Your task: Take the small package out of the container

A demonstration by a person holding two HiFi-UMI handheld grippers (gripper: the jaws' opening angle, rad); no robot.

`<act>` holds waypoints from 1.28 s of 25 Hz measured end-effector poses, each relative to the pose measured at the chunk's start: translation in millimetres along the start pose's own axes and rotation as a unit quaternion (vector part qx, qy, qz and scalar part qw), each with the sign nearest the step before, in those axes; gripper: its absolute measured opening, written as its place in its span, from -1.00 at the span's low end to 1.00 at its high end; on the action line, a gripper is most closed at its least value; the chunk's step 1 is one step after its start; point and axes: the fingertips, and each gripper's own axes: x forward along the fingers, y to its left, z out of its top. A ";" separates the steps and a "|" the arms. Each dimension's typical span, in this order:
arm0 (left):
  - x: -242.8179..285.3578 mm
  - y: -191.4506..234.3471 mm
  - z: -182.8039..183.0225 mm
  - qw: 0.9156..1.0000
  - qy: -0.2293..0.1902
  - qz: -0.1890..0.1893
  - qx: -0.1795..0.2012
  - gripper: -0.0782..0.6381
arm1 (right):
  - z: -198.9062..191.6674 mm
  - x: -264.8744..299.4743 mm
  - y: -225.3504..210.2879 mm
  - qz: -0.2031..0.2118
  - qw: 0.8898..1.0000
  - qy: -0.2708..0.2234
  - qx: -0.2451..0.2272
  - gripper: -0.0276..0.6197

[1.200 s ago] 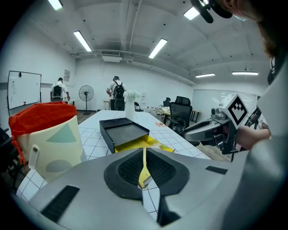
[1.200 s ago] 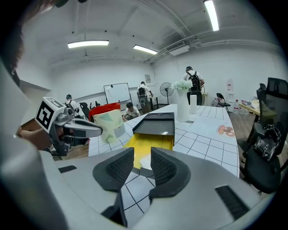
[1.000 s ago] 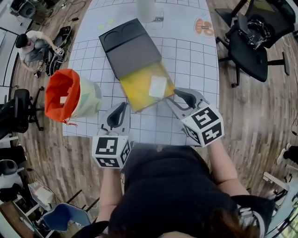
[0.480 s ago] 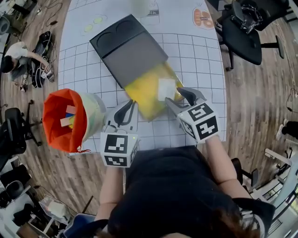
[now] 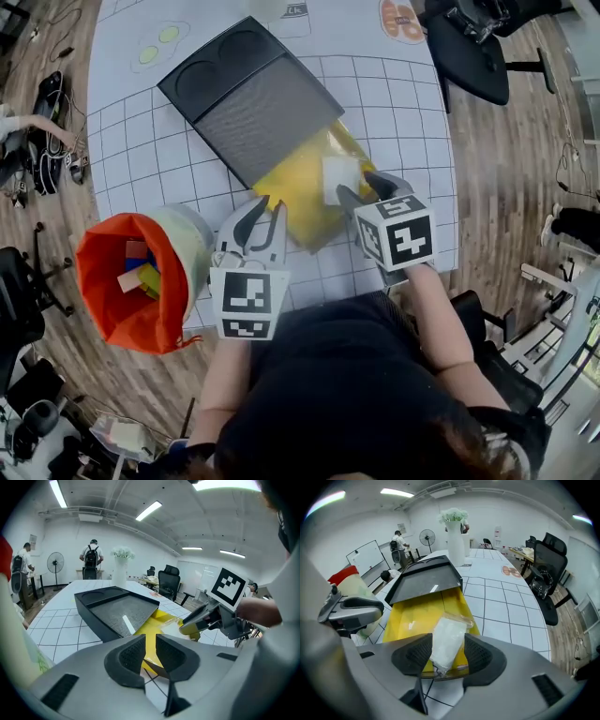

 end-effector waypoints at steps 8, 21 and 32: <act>4.3 4.9 -5.7 1.000 0.002 -0.023 -0.019 -0.55 | -7.0 21.7 -10.3 -0.042 0.996 0.062 0.039 -0.23; 6.8 6.4 -8.2 0.998 0.001 -0.039 -0.049 -0.55 | -11.8 23.4 -15.1 -0.077 0.992 0.094 -0.022 -0.74; 5.1 5.3 -11.6 0.998 0.007 -0.018 -0.055 -0.55 | -6.4 8.9 2.7 -0.038 0.996 0.062 -0.056 -0.86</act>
